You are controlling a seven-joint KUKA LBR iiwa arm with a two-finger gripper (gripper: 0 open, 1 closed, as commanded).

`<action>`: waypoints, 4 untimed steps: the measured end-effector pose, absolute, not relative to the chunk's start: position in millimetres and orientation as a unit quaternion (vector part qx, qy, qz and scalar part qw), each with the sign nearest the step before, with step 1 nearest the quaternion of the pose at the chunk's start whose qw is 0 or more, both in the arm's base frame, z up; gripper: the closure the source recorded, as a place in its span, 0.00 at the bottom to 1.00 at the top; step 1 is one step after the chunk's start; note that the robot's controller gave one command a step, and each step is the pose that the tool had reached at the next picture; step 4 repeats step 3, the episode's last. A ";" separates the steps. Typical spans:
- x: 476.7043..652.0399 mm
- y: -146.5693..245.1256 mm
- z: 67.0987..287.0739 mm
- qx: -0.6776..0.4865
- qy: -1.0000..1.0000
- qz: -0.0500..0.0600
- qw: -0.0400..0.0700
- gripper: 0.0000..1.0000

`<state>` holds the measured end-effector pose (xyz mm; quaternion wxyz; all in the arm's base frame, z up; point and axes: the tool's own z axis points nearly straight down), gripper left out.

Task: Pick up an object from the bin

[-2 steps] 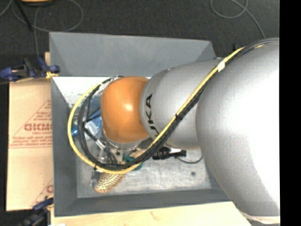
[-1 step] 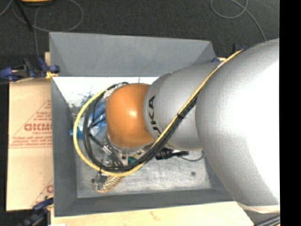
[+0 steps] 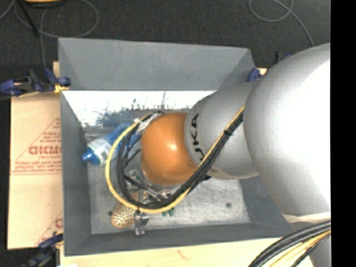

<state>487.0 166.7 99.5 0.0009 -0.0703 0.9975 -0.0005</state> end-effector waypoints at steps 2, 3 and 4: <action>503.1 141.1 76.8 0.036 0.999 0.005 -0.002 1.00; 512.6 139.3 217.4 0.013 1.000 0.001 0.002 1.00; 512.6 139.3 217.4 0.013 1.000 0.001 0.002 1.00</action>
Offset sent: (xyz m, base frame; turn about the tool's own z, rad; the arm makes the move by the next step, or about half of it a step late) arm 0.0000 0.0000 0.0000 0.0000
